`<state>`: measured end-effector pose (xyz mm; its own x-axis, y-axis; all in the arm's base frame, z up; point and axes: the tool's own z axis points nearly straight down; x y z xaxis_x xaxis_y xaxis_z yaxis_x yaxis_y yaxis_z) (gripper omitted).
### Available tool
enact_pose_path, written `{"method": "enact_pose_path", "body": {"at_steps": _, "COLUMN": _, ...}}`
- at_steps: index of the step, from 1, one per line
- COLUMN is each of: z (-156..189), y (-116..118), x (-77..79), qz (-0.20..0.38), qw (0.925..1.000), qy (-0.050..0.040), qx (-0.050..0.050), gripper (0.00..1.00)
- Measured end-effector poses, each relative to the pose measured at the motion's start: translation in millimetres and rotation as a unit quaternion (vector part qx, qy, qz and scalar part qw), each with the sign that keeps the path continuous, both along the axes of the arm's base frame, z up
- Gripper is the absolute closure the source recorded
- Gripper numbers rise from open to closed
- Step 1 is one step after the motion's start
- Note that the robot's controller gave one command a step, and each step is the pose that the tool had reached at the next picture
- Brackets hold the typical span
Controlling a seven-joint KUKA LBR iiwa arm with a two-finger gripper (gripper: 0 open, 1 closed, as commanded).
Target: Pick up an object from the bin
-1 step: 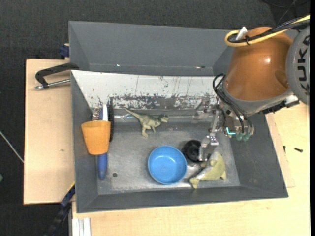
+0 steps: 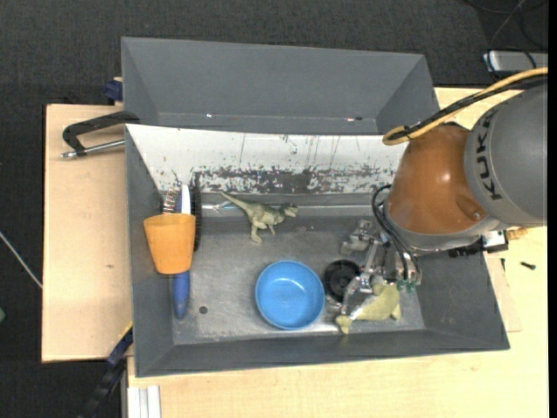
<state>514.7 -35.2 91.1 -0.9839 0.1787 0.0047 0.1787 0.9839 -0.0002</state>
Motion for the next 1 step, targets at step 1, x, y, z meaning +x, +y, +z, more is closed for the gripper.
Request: {"method": "enact_pose_path", "body": {"at_steps": 1, "z": 3.5, "y": 0.9, "x": 1.4, "qz": 0.001, "qw": 1.0, "qy": -0.0029, "qx": 0.0, "gripper": 1.0}}
